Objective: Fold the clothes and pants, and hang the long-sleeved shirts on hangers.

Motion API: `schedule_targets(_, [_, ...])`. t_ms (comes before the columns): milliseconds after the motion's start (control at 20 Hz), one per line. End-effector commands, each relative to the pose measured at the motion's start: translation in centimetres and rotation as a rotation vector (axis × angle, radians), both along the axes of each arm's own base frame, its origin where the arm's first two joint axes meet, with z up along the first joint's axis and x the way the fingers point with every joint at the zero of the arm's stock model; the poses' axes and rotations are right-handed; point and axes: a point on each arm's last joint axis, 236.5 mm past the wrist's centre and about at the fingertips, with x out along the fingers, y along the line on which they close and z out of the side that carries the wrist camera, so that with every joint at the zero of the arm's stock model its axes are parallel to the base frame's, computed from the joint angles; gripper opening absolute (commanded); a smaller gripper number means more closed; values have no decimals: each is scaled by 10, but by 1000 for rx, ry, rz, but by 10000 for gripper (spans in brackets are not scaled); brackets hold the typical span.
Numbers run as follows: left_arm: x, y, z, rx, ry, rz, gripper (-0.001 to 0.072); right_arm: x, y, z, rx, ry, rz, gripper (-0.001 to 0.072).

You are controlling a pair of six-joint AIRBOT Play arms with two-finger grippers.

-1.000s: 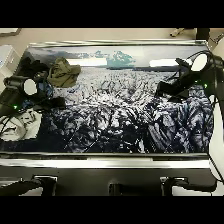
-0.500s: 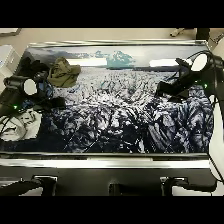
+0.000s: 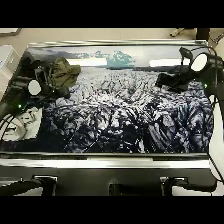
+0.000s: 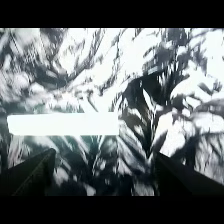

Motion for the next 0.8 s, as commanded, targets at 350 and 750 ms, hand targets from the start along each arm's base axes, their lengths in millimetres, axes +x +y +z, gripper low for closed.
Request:
schedule_targets(350, [164,145,-44,-682,-135,760,640,33,-6,17,-14,-155,-31,673])
schedule_targets(750, [181,121,-114,-840,-59,768,669,21,-1,11,4,-99,-19,673])
